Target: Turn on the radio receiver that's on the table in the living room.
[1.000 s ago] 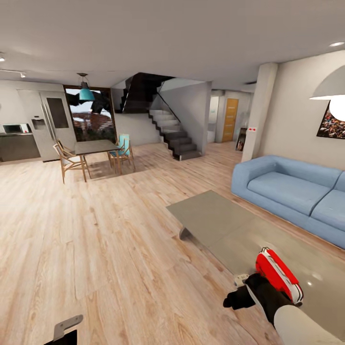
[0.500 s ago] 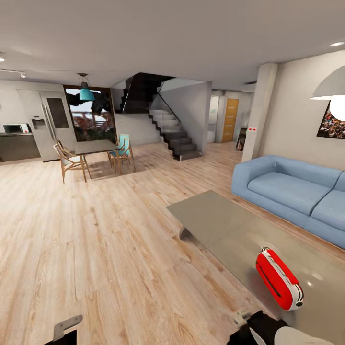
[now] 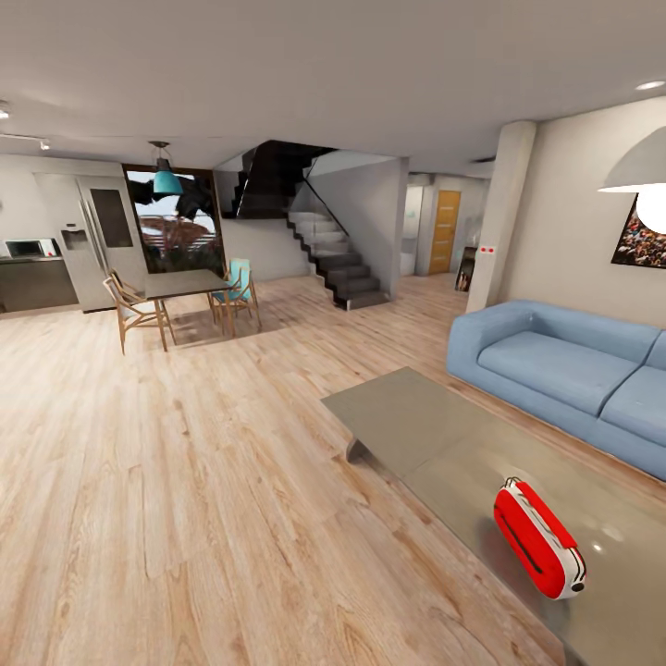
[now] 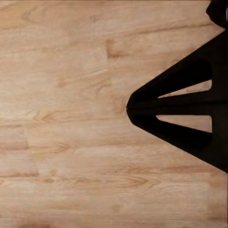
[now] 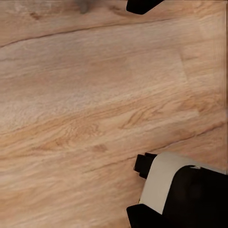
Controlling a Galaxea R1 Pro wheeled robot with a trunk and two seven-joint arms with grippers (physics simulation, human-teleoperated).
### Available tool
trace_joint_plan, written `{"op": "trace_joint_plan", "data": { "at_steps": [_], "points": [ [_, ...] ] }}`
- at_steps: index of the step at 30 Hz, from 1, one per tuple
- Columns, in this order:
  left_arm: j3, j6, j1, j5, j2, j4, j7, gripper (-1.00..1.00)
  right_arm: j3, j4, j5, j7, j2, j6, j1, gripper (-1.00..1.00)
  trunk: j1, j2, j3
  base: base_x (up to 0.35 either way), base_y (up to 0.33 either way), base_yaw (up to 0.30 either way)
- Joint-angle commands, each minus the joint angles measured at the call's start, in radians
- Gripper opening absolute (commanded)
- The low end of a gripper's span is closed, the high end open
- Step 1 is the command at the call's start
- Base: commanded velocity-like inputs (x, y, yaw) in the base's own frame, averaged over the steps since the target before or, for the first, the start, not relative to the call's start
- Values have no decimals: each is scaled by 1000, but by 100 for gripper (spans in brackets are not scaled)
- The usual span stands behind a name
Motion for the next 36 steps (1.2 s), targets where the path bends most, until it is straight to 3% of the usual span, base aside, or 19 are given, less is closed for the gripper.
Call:
{"op": "trace_joint_plan", "data": {
  "at_steps": [1,3,7,9,12,14,21,29,30,36],
  "points": [
    [-4,0,31,-9,-4,4,-1,-100,0,0,0,-10,0,-13,15,100,0,0,0,0,0,0],
    [-12,0,75,-41,-10,7,-1,-100,-2,0,-4,-25,-2,-35,34,100,0,0,0,0,0,0],
    [-25,-2,162,-176,-17,10,-14,-100,-6,0,-50,-42,-3,-74,63,100,0,0,0,0,0,0],
    [-27,-4,186,-223,-17,10,-26,-100,-6,0,-75,-45,-2,-77,68,100,0,0,0,0,0,0],
    [-28,-5,202,-259,-21,7,-39,-100,-5,0,-95,-45,0,-79,72,100,0,0,0,0,0,0],
    [-29,-5,206,-267,-26,6,-42,-100,-5,0,-99,-45,0,-79,73,100,0,0,0,0,0,0],
    [-29,-6,210,-275,-108,4,-46,-100,-4,0,-104,-44,1,-80,74,100,0,0,0,0,0,0],
    [-28,-5,211,-274,-162,4,-47,-100,-4,0,-105,-44,1,-80,74,100,0,0,0,0,0,0],
    [-28,-5,211,-274,-180,4,-47,-100,-4,0,-105,-44,1,-80,74,100,0,0,0,0,0,0],
    [-28,-5,211,-273,-200,4,-47,-100,-4,0,-105,-44,1,-80,74,100,0,0,0,0,0,0]
  ]
}}
